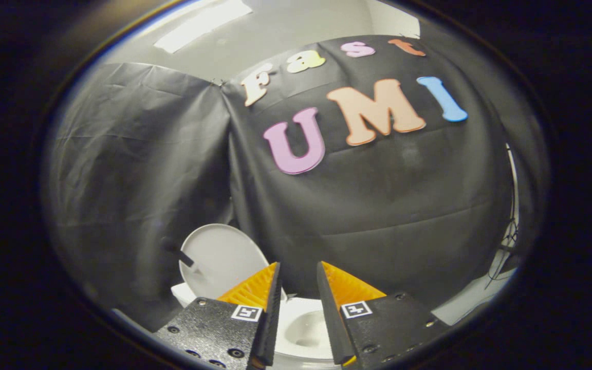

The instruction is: Open the toilet lid.

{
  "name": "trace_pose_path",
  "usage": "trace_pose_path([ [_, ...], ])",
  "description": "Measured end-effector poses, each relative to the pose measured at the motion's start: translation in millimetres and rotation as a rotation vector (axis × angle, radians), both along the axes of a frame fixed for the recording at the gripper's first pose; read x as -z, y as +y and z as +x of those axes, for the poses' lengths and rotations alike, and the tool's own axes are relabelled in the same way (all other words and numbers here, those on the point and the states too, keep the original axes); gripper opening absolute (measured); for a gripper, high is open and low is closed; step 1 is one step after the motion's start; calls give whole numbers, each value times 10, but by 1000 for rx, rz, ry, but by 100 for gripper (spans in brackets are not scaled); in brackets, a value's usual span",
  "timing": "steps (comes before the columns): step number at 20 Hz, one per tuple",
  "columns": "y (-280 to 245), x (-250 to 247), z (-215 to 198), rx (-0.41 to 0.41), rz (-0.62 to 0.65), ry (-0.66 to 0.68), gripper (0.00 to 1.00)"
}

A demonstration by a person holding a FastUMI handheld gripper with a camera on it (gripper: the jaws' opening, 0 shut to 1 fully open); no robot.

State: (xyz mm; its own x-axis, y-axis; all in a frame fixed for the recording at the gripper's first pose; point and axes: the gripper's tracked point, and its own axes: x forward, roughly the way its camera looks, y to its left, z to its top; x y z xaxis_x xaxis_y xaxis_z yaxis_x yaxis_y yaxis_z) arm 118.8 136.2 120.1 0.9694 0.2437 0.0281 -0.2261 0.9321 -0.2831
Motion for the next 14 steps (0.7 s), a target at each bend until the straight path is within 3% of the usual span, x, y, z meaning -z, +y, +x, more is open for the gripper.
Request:
trace_pose_path([
  [6, -886, -131, -198, 124, 26, 2, 42],
  [14, -1724, -300, -400, 196, 10, 35, 42],
])
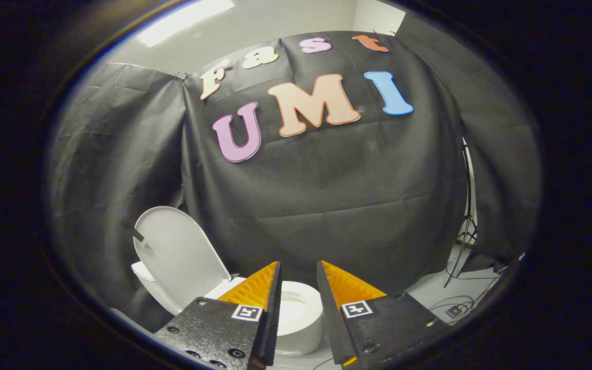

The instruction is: Open the toilet lid.

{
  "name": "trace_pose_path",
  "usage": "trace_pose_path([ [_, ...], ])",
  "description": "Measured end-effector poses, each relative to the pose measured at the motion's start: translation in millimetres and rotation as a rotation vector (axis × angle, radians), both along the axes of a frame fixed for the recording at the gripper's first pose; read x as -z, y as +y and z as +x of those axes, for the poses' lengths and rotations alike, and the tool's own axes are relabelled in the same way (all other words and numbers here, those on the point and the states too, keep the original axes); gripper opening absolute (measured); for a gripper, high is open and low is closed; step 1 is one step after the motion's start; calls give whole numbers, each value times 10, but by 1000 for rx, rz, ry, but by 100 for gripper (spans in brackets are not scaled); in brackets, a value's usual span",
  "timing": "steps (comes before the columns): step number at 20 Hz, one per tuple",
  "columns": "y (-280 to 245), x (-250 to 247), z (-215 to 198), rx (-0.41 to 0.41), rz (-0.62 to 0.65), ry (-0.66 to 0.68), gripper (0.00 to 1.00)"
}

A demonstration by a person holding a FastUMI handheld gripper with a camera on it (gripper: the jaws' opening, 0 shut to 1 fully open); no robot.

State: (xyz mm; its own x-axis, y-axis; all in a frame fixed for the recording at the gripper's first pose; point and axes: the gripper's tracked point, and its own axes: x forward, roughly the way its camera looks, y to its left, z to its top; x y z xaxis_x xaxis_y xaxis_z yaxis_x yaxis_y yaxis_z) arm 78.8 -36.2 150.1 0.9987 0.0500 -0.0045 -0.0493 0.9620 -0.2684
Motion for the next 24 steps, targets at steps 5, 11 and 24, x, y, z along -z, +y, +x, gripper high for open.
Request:
trace_pose_path([
  [5, -457, -71, -145, 30, -21, -3, 41],
  [11, -877, -224, -330, 57, -55, 4, 41],
  [24, -1344, -272, -624, 80, -90, 21, 41],
])
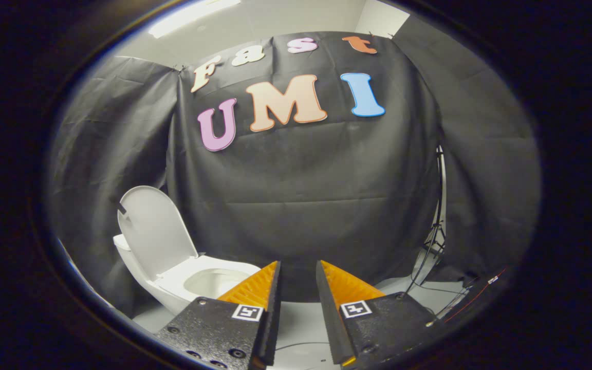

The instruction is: Open the toilet lid.

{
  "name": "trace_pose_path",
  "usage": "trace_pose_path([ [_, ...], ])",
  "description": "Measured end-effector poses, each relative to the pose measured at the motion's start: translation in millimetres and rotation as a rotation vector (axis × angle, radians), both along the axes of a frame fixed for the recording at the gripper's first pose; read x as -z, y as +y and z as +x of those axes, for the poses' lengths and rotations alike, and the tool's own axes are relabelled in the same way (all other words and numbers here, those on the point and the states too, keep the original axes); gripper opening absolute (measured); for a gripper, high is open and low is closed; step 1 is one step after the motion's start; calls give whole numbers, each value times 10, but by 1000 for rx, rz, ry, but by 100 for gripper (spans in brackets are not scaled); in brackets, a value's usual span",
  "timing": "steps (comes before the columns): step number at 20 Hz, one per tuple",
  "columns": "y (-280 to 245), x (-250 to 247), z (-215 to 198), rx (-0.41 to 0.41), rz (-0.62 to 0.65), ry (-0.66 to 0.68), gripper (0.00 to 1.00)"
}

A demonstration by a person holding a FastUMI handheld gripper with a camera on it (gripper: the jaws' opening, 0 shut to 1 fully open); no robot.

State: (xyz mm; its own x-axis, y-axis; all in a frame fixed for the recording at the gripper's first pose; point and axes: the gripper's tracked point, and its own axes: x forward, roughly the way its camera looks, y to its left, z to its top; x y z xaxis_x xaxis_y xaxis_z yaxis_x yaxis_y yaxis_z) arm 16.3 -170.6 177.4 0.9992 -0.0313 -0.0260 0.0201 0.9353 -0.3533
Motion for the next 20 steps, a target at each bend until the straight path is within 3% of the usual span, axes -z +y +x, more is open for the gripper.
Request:
trace_pose_path([
  [3, 49, 77, 12, -3, -5, 29, 41],
  [9, -138, 255, -216, 77, 18, 118, 41],
  [20, 4, -13, -635, -25, 16, -89, 43],
])
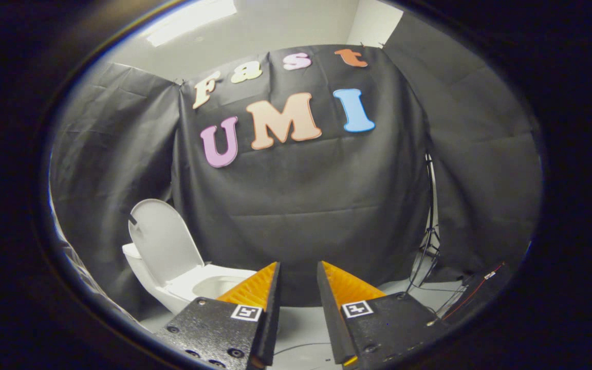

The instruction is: Open the toilet lid.

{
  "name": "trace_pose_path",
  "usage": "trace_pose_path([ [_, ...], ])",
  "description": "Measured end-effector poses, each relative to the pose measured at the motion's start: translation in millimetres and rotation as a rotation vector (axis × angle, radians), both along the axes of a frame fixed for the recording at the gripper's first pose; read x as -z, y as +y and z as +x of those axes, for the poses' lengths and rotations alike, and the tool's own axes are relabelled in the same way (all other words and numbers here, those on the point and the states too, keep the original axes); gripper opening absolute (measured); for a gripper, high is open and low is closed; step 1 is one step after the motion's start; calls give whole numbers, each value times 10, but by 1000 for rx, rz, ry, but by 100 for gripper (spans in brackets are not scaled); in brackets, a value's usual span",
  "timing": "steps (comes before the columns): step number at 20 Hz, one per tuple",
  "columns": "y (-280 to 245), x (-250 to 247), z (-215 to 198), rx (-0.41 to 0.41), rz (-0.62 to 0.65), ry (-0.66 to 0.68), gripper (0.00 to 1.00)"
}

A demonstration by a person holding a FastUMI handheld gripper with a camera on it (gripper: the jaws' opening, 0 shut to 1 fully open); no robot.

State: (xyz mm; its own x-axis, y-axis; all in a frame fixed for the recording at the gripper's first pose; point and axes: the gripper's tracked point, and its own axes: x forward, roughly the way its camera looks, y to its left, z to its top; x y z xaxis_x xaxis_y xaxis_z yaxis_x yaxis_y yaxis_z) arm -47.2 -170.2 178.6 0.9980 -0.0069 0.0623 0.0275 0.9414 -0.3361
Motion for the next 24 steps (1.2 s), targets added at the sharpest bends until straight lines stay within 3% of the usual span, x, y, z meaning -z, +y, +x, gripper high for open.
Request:
trace_pose_path([
  [6, 40, 101, -80, 31, -98, 24, 43],
  [14, 19, 57, -144, 28, -96, 19, 47],
  [19, 6, 62, -204, 29, -92, 18, 71],
  [21, 15, 54, -190, 29, -91, 17, 88],
  [24, 8, 52, -226, 30, -91, 20, 96],
])
